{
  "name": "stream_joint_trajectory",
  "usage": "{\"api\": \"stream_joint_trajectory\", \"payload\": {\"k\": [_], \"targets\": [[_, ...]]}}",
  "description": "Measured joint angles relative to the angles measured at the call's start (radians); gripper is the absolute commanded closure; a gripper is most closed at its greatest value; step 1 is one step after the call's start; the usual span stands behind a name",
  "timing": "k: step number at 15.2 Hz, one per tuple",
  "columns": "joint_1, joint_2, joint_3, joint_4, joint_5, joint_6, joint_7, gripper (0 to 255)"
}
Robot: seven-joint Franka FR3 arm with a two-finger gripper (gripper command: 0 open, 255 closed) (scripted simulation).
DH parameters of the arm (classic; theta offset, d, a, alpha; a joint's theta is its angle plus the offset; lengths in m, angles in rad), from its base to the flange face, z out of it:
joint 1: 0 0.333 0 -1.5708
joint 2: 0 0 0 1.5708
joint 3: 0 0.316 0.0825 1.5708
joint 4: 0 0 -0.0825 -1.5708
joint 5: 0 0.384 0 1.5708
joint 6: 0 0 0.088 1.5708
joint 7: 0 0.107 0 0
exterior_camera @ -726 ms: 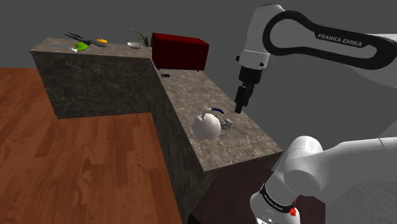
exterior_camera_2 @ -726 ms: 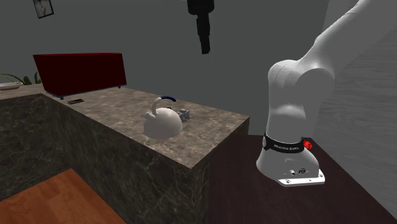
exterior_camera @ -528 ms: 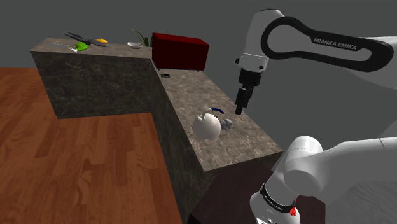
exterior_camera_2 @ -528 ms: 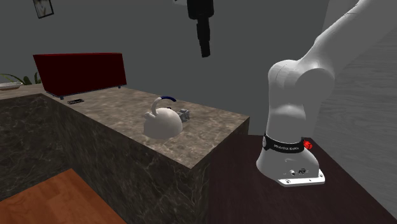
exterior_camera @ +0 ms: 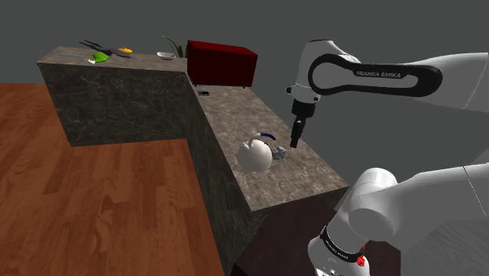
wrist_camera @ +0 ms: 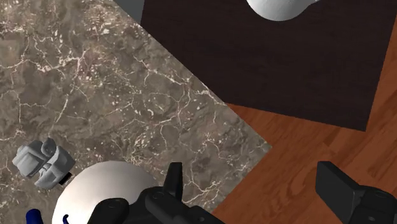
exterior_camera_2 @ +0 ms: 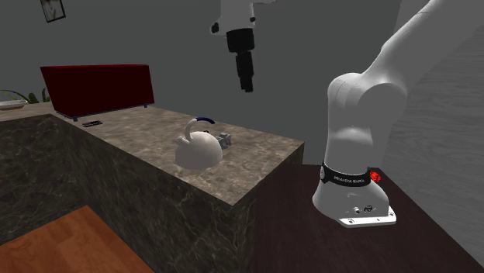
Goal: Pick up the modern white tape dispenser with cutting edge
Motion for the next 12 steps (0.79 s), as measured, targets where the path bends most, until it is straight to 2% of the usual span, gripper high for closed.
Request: {"api": "stream_joint_trajectory", "payload": {"k": [7,12], "targets": [[-0.027,0.141,-0.134,-0.049,-0.126,0.209,-0.191,0],[-0.03,0.304,-0.229,-0.032,-0.182,0.376,-0.322,0]]}}
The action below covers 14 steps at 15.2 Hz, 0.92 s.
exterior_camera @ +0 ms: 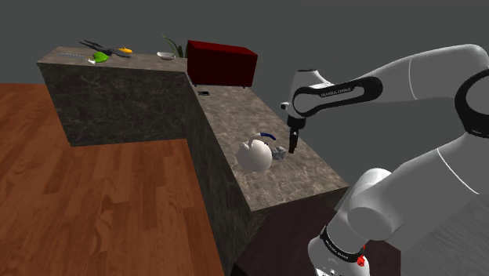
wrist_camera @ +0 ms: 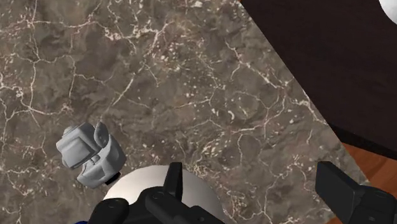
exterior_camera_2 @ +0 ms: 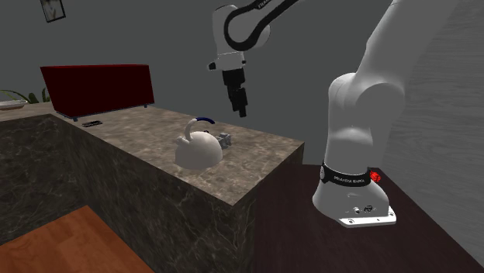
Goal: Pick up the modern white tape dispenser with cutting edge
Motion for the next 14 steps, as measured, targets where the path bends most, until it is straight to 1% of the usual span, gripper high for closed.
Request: {"api": "stream_joint_trajectory", "payload": {"k": [5,9,12,14], "targets": [[0.005,0.179,-0.085,0.052,-0.008,0.154,-0.142,0],[0.008,0.341,-0.137,0.116,0.034,0.268,-0.273,0],[0.002,0.49,-0.152,0.184,0.109,0.354,-0.386,0],[-0.018,0.588,-0.144,0.249,0.17,0.39,-0.467,0]]}}
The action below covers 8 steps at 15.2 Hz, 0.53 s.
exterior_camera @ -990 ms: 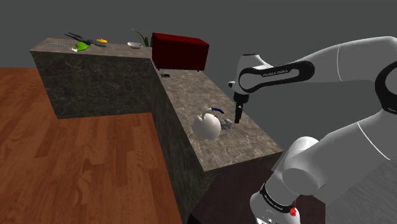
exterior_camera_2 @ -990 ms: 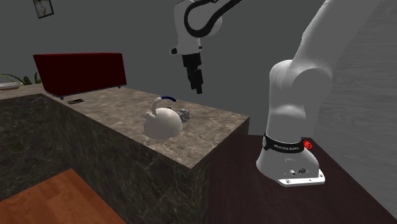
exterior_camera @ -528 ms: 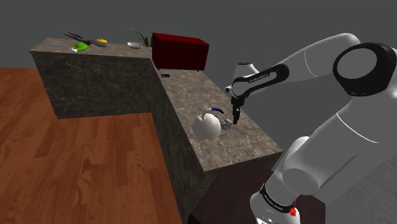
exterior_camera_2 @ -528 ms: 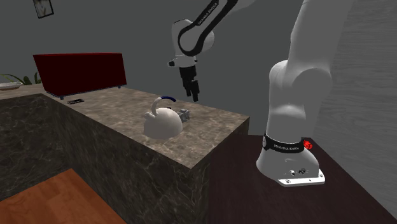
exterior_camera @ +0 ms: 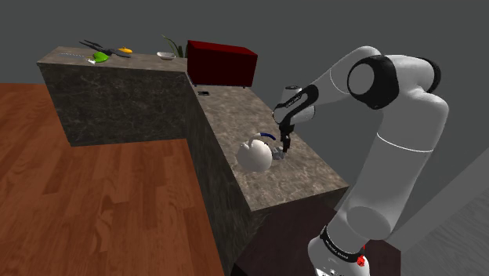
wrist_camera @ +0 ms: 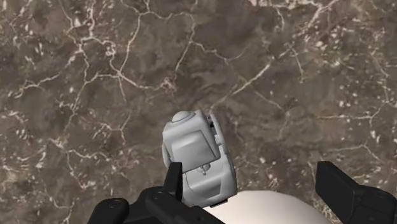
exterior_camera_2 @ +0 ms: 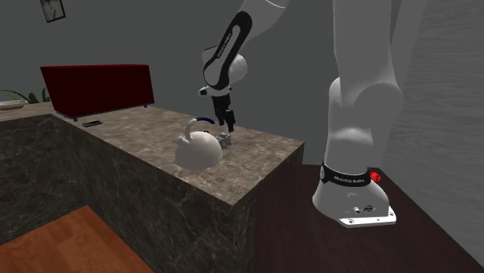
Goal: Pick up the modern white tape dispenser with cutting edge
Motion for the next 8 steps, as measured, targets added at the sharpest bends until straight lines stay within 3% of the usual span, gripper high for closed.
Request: {"api": "stream_joint_trajectory", "payload": {"k": [4,8], "targets": [[-0.048,0.13,0.03,0.084,0.073,0.054,-0.107,0],[-0.074,0.191,0.052,0.089,0.108,0.108,-0.137,0]]}}
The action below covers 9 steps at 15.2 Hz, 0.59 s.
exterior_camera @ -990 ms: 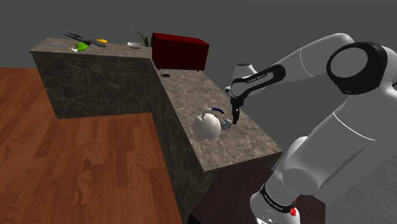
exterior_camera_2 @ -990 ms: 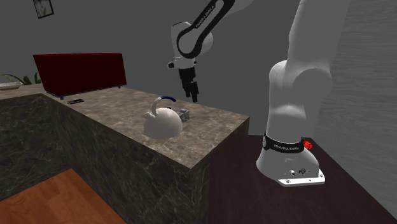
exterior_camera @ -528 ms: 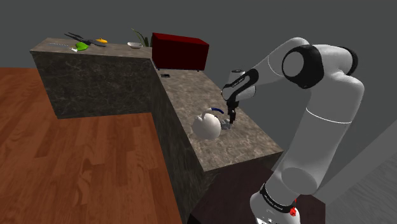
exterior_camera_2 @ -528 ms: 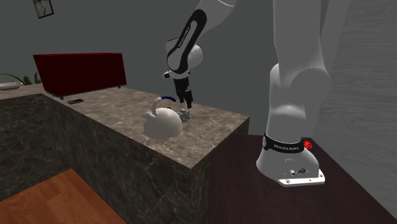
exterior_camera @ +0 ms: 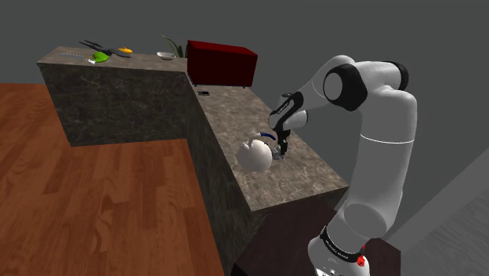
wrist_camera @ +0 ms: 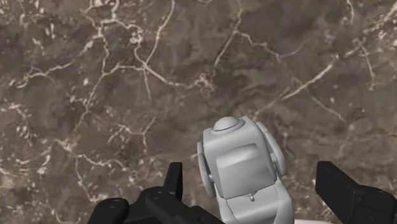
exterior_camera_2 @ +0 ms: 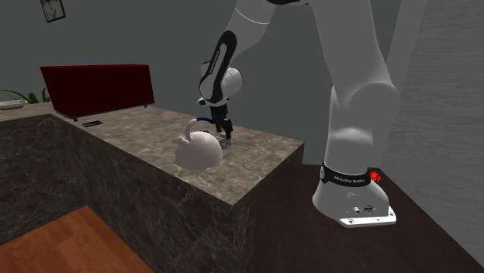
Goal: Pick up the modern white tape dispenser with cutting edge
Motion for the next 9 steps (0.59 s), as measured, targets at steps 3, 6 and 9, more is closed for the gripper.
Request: {"api": "stream_joint_trajectory", "payload": {"k": [3,6,9], "targets": [[-0.011,0.036,0.016,0.004,0.02,0.029,-0.007,0],[-0.015,0.043,0.019,0.006,0.025,0.036,-0.011,255],[-0.016,0.043,0.019,0.006,0.025,0.037,-0.012,255]]}}
